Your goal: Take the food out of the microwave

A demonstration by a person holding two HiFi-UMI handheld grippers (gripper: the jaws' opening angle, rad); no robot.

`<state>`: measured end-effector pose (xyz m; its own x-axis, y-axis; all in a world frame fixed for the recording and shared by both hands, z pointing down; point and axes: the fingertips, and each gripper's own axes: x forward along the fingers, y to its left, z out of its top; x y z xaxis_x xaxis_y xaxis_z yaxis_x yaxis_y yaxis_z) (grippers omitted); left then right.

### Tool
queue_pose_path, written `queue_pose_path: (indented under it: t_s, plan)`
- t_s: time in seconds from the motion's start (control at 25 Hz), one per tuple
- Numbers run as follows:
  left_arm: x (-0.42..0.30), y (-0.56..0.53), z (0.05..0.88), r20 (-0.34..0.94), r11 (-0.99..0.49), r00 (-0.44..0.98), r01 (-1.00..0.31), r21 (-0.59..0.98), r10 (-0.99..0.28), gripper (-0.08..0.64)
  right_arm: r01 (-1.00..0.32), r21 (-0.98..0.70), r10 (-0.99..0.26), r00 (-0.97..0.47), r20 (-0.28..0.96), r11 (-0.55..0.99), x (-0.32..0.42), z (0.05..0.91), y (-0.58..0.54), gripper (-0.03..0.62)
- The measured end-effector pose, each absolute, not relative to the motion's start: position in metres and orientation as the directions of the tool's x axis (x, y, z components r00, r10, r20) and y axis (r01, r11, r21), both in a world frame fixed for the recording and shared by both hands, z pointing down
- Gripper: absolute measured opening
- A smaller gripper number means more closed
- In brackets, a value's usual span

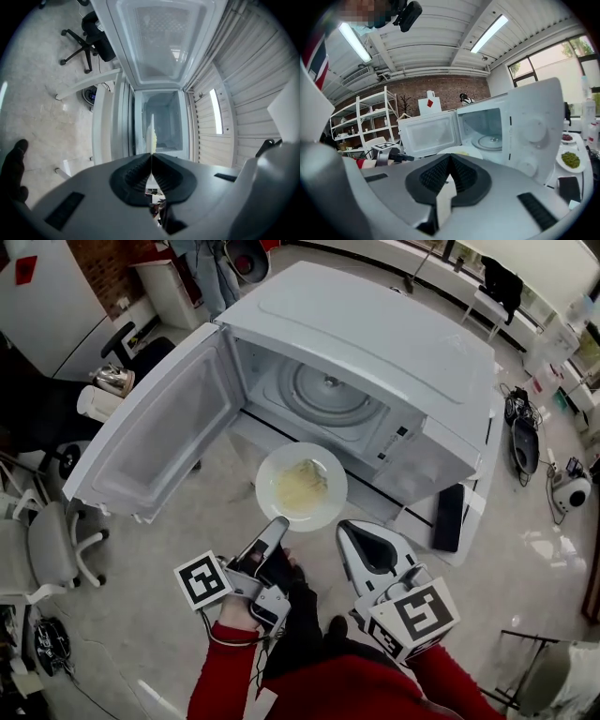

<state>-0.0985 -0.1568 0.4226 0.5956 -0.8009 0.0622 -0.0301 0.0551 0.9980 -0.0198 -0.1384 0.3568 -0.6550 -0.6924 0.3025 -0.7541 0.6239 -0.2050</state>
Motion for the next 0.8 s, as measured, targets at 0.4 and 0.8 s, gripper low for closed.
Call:
queue_pose_path:
  t_s: [0.4,0.8]
  plan:
    - [-0.068,-0.057,0.427,0.062,0.047,0.576,-0.042,0.998,-0.815,0.015,-0.776,-0.202,-0.721,-0.631,0.287,0.598,0.04,0.361,-0.054,0.011]
    - [-0.034,0.038,0.428,0.066,0.053,0.573,-0.039,0.998,-0.817,0.015,-0.785,-0.224,-0.724,-0.62,0.302,0.578,0.088,0.374,0.028,0.011]
